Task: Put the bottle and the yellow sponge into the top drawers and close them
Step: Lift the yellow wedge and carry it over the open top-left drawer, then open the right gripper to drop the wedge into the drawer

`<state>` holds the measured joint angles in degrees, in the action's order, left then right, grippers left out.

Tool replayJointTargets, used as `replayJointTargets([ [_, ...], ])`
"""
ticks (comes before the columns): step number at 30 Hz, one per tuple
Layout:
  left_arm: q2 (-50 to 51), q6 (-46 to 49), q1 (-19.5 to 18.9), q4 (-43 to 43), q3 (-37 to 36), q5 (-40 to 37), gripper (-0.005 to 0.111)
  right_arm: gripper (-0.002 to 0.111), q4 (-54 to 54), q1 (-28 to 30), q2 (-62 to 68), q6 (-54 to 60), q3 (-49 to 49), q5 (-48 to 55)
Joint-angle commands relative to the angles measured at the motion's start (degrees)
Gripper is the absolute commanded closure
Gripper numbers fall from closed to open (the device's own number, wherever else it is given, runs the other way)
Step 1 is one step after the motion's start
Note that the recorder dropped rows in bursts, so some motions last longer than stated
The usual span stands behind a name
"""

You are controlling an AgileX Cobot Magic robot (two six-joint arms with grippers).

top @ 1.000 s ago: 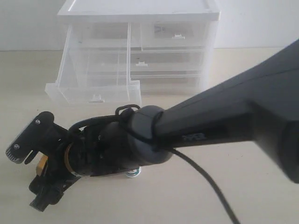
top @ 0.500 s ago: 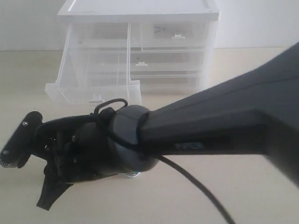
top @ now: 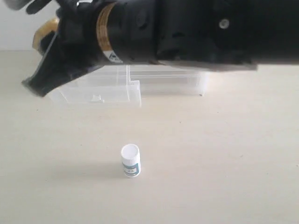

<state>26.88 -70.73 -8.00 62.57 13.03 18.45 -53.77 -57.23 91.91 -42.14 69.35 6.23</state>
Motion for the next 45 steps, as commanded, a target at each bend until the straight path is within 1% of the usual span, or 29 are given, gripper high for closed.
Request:
replayJointTargets([
  [1, -0.35, -0.11, -0.09, -0.7, -0.22, -0.07, 0.103, 0.107, -0.85, 8.14, 8.37, -3.84, 4.74, -3.01],
  [5, -0.35, -0.11, -0.09, -0.7, -0.22, 0.16, 0.103, 0.106, -0.85, 10.08, 13.2, -5.25, 7.55, -5.71],
  [6, -0.35, -0.11, -0.09, -0.7, -0.22, 0.16, 0.103, 0.104, -0.85, 10.08, 13.81, -5.25, 8.1, -6.23],
  [7, -0.35, -0.11, -0.09, -0.7, -0.22, 0.16, 0.103, 0.098, -0.85, 10.08, 14.43, -4.96, 8.5, -6.23],
  [8, -0.35, -0.11, -0.09, -0.7, -0.22, 0.16, 0.103, 0.079, -0.85, 10.08, 15.59, -4.62, 9.01, -5.42],
  [9, -0.35, -0.11, -0.09, -0.7, -0.22, 0.16, 0.103, 0.066, -0.85, 10.08, 16.03, -4.62, 9.08, -4.69],
  [10, -0.35, -0.11, -0.09, -0.7, -0.22, 0.16, 0.103, 0.044, -0.85, 10.08, 16.68, -4.62, 9.08, -3.82],
  [11, -0.35, -0.11, -0.09, -0.7, -0.22, 0.16, 0.103, 0.032, -0.75, 10.08, 16.68, -4.73, 9.08, -3.67],
  [12, -0.35, -0.11, -0.09, -0.7, -0.22, 0.16, 0.103, 0.015, -0.33, 10.08, 16.28, -5.43, 9.08, -2.99],
  [13, -0.35, -0.11, -0.09, -0.7, -0.22, 0.16, 0.103, 0.012, 0.31, 10.08, 15.71, -6.69, 9.08, -2.86],
  [15, -0.35, -0.11, -0.09, -0.7, -0.22, 0.16, 0.103, 0.024, 1.2, 9.24, 12.37, -7.48, 9.08, -1.62],
  [16, -0.35, -0.11, -0.09, -0.7, -0.22, 0.16, 0.103, 0.046, 1.51, 7.27, 9.3, -7.29, 8.09, 0.75],
  [17, -0.35, -0.11, -0.09, -0.7, -0.22, 0.16, 0.103, 0.081, 1.91, 4.85, 6.26, -6.27, 5.58, 1.64],
  [18, -0.35, -0.11, -0.09, -0.7, -0.22, 0.16, 0.103, 0.103, 1.91, 2.64, 4.74, -4.29, 3.77, 1.87],
  [19, -0.35, -0.11, -0.09, -0.7, -0.22, 0.16, 0.103, 0.104, 2.0, -0.65, 3.8, -1.38, 0.38, 2.55],
  [21, -0.35, -0.11, -0.09, -0.7, -0.22, 0.16, 0.103, 0.101, 1.83, -3.81, 4.5, 3.61, -4.07, 2.01],
  [22, -0.35, -0.11, -0.09, -0.7, -0.22, 0.16, 0.103, 0.101, 1.83, -4.05, 5.51, 3.88, -5.19, 1.37],
  [24, -0.35, -0.11, -0.09, -0.7, -0.22, 0.41, 0.103, 0.101, 0.69, -3.65, 8.81, 4.53, -5.06, 1.65],
  [26, -0.35, -0.11, -0.09, -0.7, -0.33, 0.38, 0.103, 0.101, -3.83, -2.9, 11.14, 4.77, -3.63, 3.31],
  [30, -0.35, -0.11, -0.09, -0.7, -0.33, 0.38, 0.103, 0.101, -5.29, -0.98, 13.86, 4.66, 0.62, 7.87],
  [33, -0.35, -0.11, -0.09, -0.7, -0.33, 0.38, 0.103, 0.101, -5.29, -0.44, 14.12, 4.57, 2.77, 9.46],
  [37, -0.35, -0.11, -0.09, -0.7, -0.32, 1.27, 0.103, 0.101, -6.98, -0.44, 13.63, 4.68, 3.86, 8.91],
  [40, -0.35, -0.11, -0.09, -0.7, -0.32, 1.27, 0.103, 0.102, -7.57, 0.28, 14.02, 4.57, 5.63, 12.54],
  [45, -0.35, -0.11, -0.09, -0.7, -0.32, 1.27, 0.103, 0.102, -8.1, 1.75, 13.93, 4.47, 7.33, 12.02],
])
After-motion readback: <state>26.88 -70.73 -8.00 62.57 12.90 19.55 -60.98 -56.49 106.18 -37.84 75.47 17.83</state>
